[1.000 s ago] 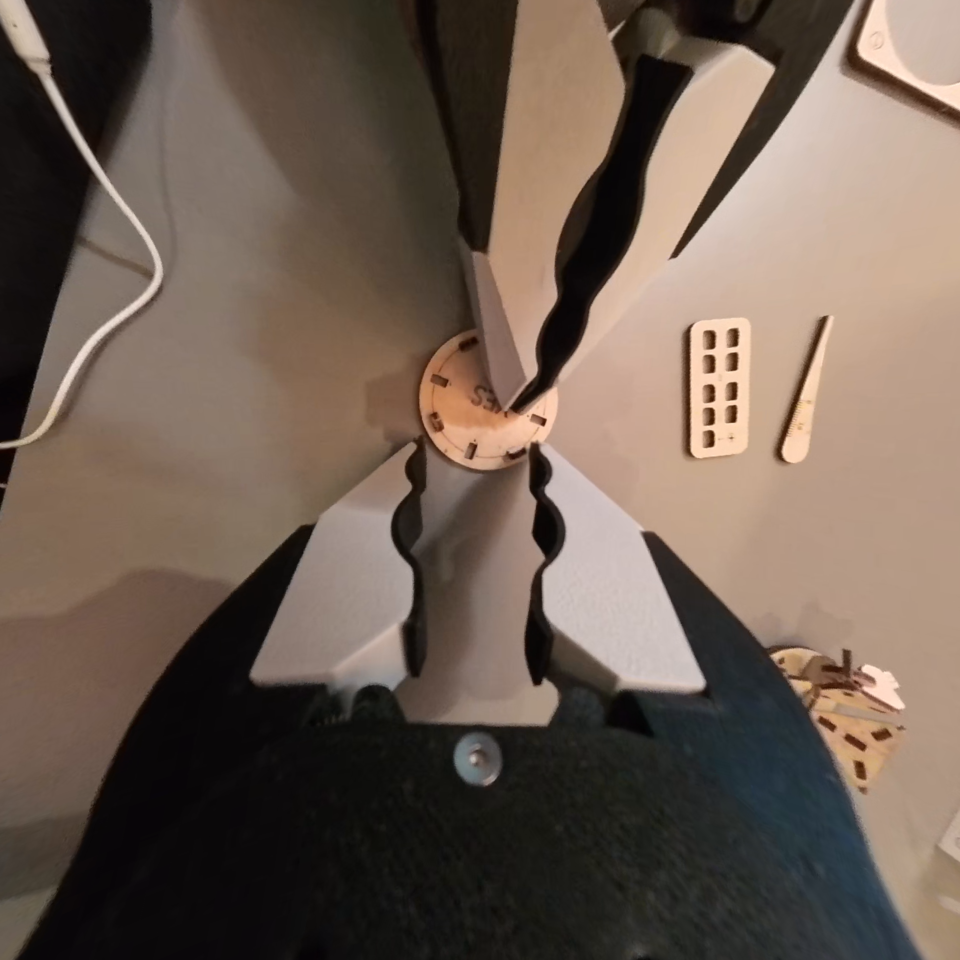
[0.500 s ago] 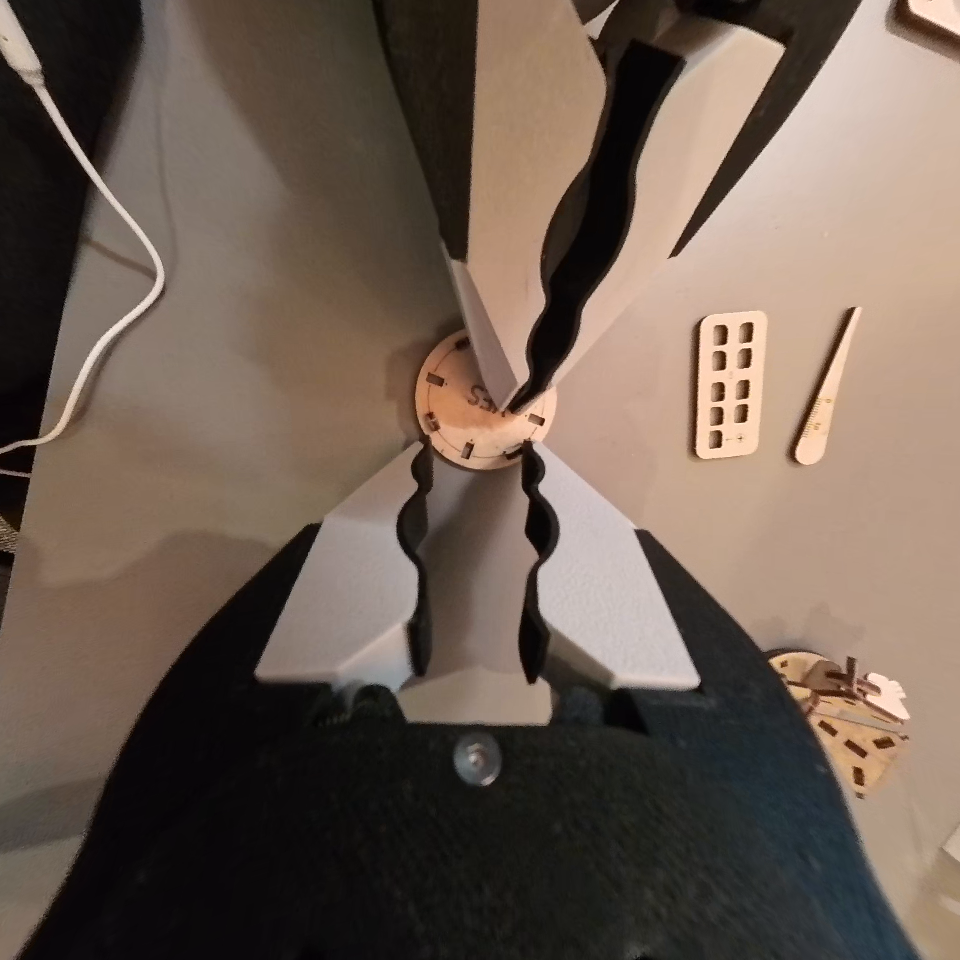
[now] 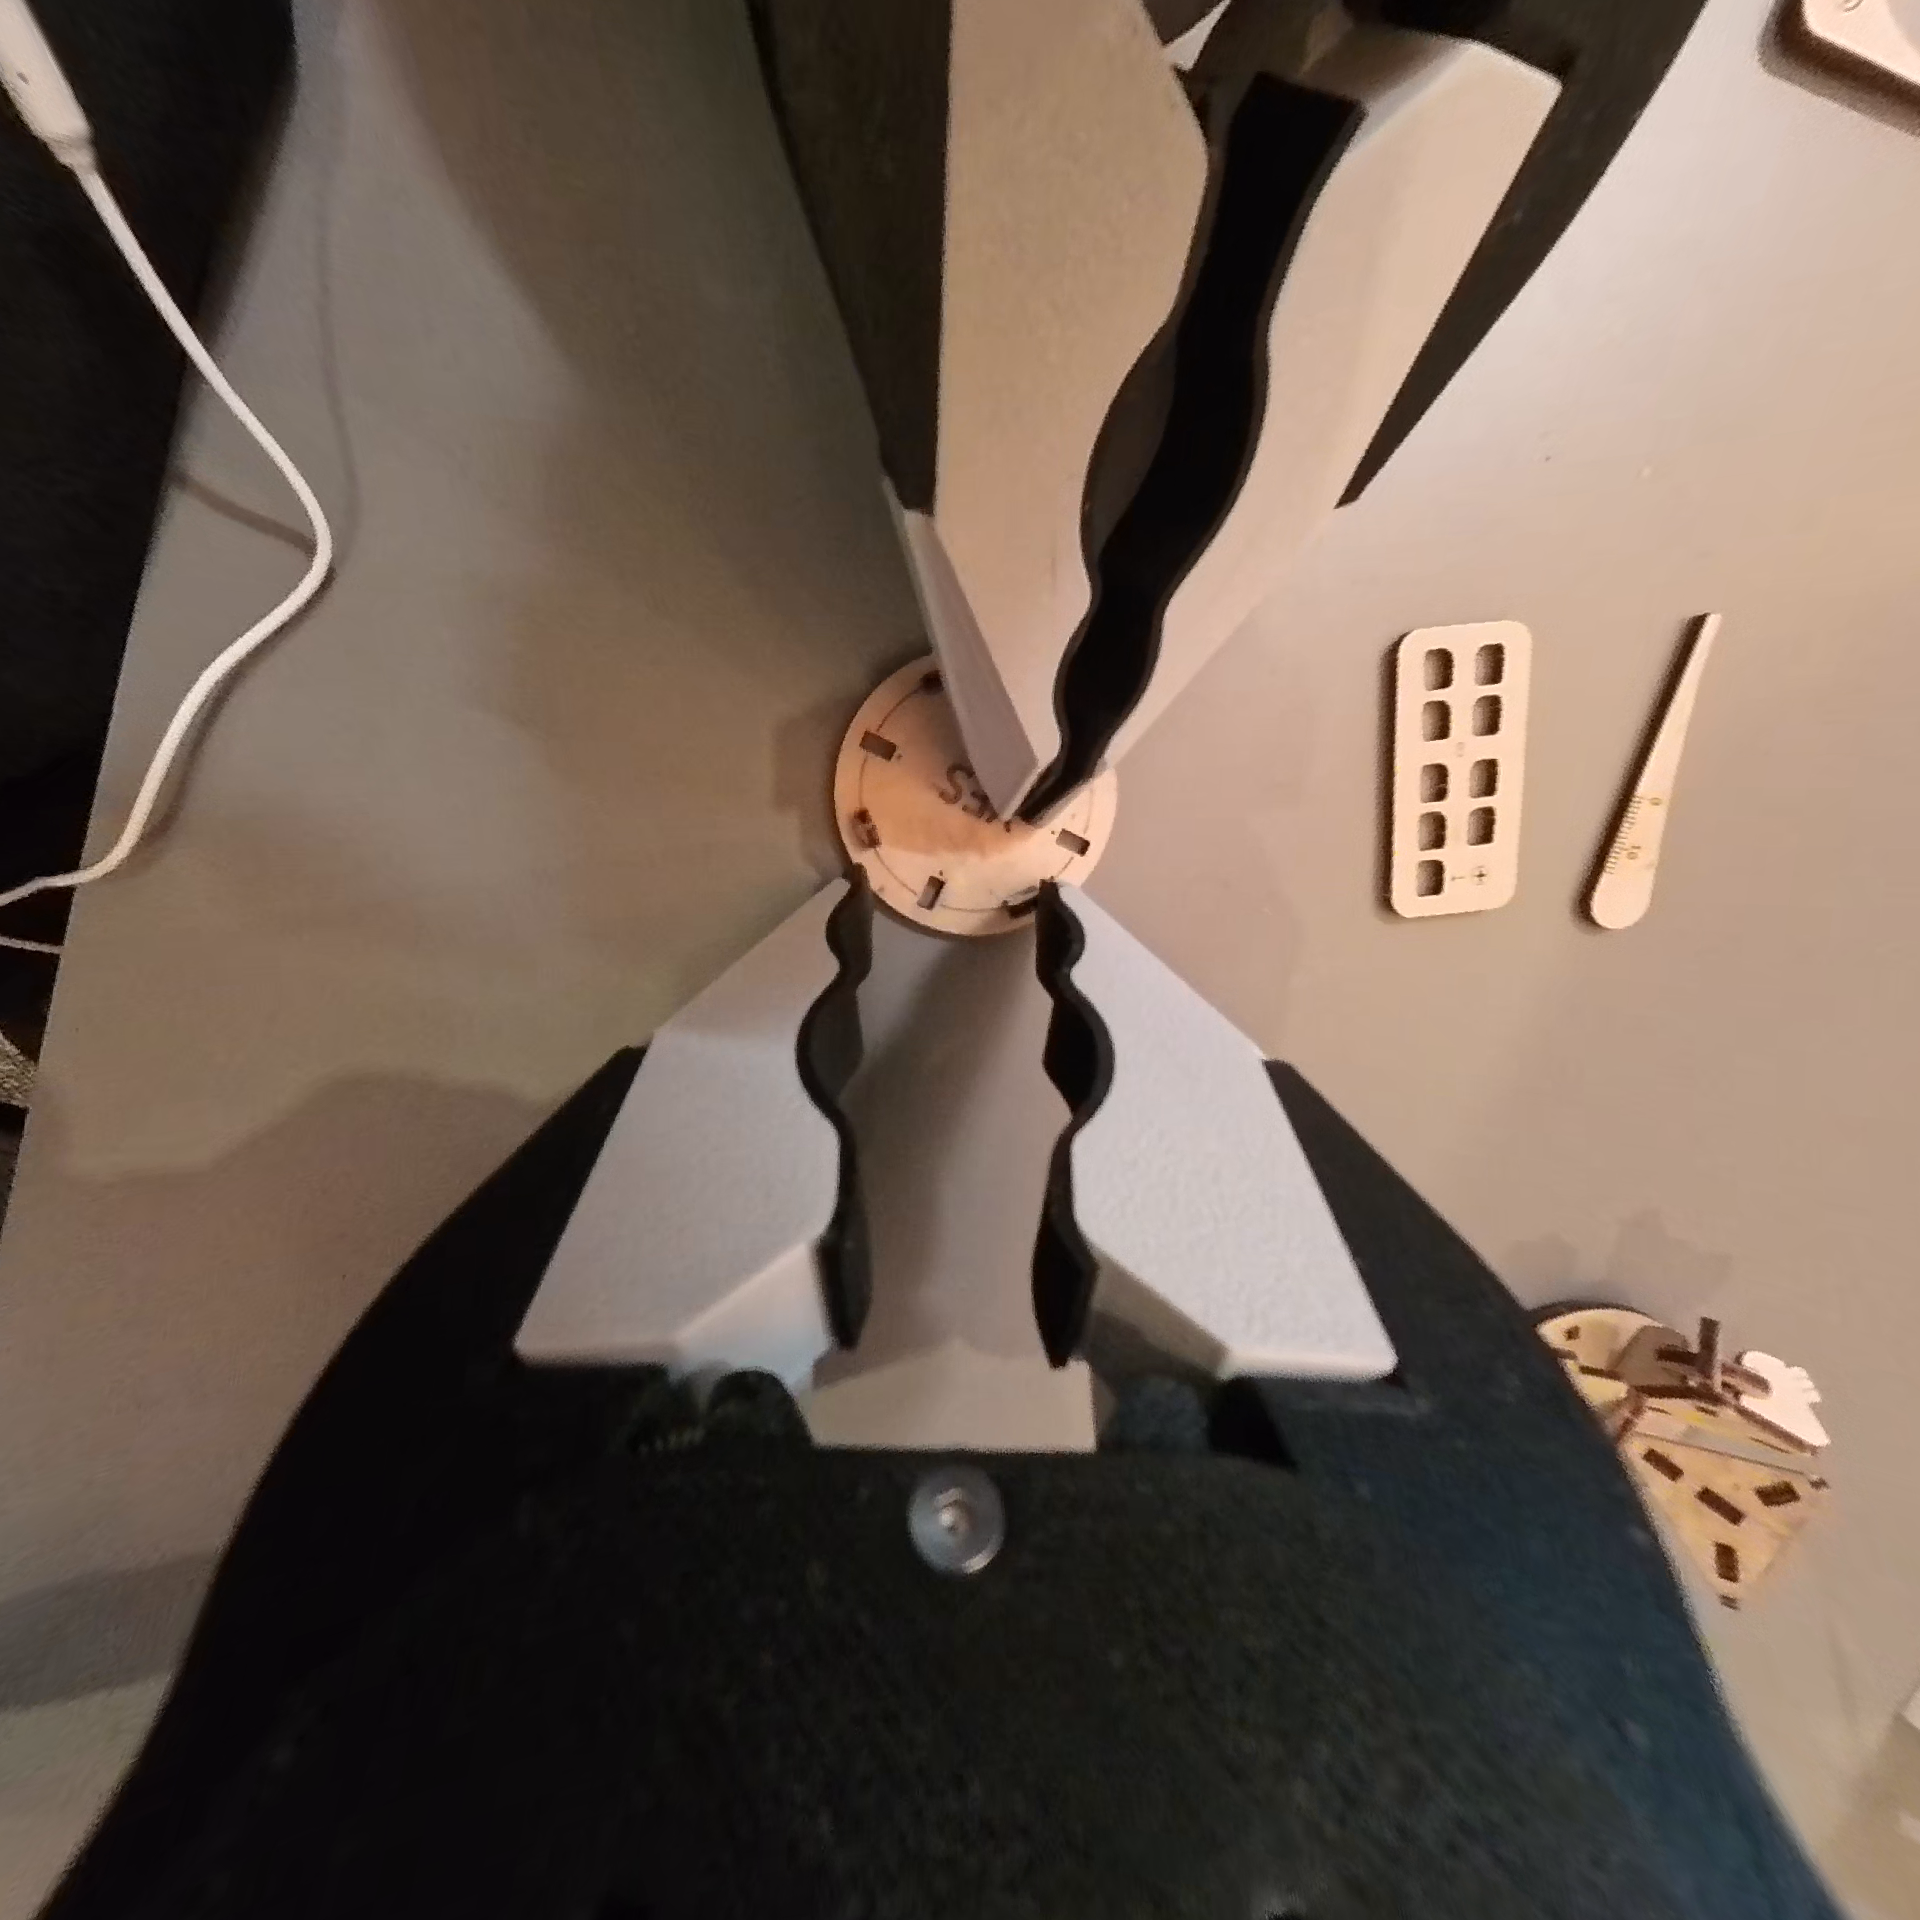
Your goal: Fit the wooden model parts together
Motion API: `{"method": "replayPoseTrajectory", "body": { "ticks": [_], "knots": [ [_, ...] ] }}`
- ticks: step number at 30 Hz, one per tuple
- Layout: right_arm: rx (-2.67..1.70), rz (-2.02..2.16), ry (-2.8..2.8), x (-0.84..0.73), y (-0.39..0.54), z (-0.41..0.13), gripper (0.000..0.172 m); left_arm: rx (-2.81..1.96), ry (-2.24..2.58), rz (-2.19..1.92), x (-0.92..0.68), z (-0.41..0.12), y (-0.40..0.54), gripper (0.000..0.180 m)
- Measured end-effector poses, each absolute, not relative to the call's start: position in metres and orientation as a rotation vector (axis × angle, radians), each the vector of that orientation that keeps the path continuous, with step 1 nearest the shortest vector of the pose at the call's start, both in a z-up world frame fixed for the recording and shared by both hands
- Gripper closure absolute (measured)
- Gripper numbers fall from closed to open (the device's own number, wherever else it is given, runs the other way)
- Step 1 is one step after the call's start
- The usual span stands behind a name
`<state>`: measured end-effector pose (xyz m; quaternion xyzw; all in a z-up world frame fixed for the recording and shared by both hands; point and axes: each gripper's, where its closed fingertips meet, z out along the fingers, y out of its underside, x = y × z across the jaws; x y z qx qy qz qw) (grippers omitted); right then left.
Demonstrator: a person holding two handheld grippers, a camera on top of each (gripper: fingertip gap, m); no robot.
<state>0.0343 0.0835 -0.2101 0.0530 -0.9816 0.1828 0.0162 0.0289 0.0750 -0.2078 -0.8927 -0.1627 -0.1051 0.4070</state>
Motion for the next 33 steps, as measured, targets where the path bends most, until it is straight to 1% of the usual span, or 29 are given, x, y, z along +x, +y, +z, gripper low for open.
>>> {"method": "replayPoseTrajectory", "body": {
  "ticks": [1, 2, 10, 12, 18, 22, 25, 26, 27, 30, 33],
  "knots": [
    [0.162, 0.547, -3.042, 0.032, 0.086, -0.211, 0.161, -2.249, -0.416, -0.259, 0.028, -0.208, 0.075, 0.18],
    [0.168, 0.508, -3.017, 0.028, 0.09, -0.212, 0.172, -2.251, -0.413, -0.263, 0.028, -0.208, 0.075, 0.18],
    [0.03, 0.564, -2.993, 0.023, 0.093, -0.211, 0.171, -2.243, -0.422, -0.298, 0.029, -0.208, 0.075, 0.18],
    [-0.088, 0.573, -2.99, 0.021, 0.1, -0.21, 0.159, -2.242, -0.423, -0.303, 0.029, -0.208, 0.075, 0.18],
    [-0.411, 0.95, -2.955, 0.035, 0.094, -0.191, 0.153, -2.241, -0.422, -0.304, 0.029, -0.207, 0.075, 0.18],
    [-0.462, 0.996, -2.924, 0.041, 0.091, -0.198, 0.153, -2.244, -0.412, -0.289, 0.03, -0.207, 0.075, 0.18],
    [-0.453, 0.99, -2.904, 0.042, 0.089, -0.208, 0.157, -2.236, -0.413, -0.309, 0.03, -0.206, 0.075, 0.18],
    [-0.452, 0.999, -2.894, 0.041, 0.089, -0.209, 0.161, -2.229, -0.414, -0.323, 0.031, -0.206, 0.075, 0.18],
    [-0.453, 1.025, -2.884, 0.041, 0.088, -0.209, 0.17, -2.223, -0.416, -0.341, 0.031, -0.205, 0.075, 0.18],
    [-0.494, 1.074, -2.869, 0.037, 0.092, -0.206, 0.171, -2.187, -0.429, -0.369, 0.03, -0.201, 0.075, 0.18],
    [-0.555, 1.242, -2.755, 0.022, 0.096, -0.183, 0.171, -2.108, -0.448, -0.355, 0.023, -0.19, 0.073, 0.18]
  ]
}}
